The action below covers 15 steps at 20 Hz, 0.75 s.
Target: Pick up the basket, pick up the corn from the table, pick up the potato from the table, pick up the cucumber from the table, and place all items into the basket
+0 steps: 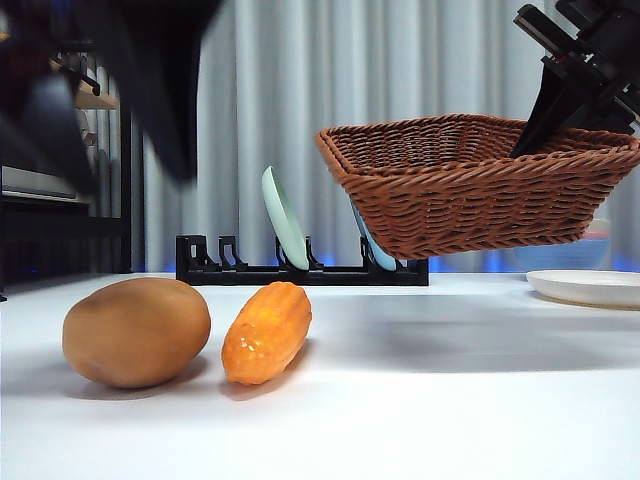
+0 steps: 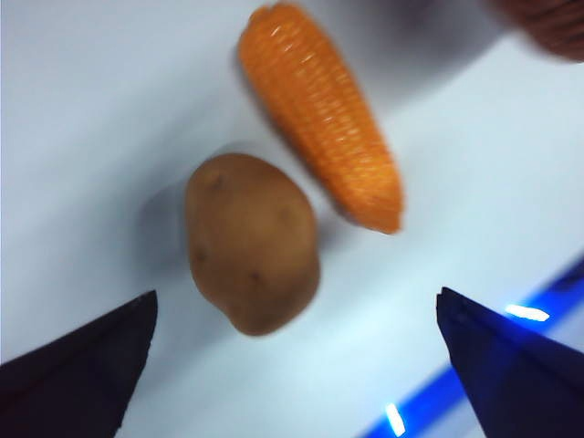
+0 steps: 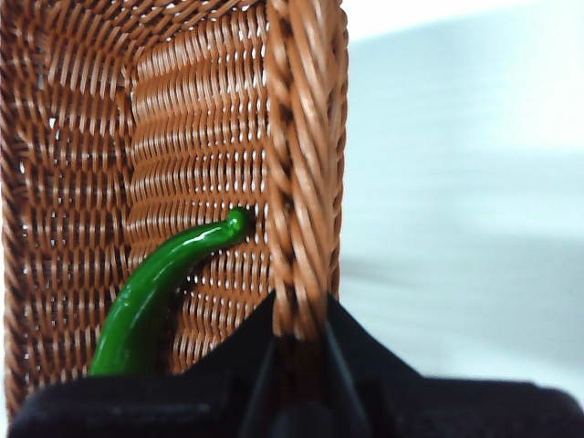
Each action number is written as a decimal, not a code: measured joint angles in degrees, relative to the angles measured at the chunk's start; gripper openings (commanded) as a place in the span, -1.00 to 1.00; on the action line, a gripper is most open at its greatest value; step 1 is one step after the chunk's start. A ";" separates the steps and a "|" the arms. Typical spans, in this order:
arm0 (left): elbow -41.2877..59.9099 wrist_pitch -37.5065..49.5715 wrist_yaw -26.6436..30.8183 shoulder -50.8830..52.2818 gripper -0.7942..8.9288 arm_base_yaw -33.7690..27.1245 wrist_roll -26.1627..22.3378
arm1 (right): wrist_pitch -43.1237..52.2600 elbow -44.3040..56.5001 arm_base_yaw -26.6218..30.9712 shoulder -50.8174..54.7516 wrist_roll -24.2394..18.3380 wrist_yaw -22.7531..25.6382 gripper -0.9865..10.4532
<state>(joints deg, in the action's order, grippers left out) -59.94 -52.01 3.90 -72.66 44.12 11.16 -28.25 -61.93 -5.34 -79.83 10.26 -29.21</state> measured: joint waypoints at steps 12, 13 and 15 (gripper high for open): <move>6.08 14.71 -8.00 -14.86 0.39 -9.68 -1.31 | -0.02 0.00 0.00 0.00 0.00 0.00 -0.85; 6.08 14.80 -8.02 -15.21 0.11 -9.68 -1.53 | 0.00 0.00 0.00 0.00 -0.02 0.00 -0.85; 6.08 14.86 -8.00 -15.30 -0.67 -9.68 -1.66 | -0.02 0.00 0.00 0.00 -0.02 0.00 -0.85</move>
<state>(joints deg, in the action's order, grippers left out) -53.87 -37.15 -4.10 -87.96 34.44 9.50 -28.27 -61.93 -5.34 -79.83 10.24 -29.21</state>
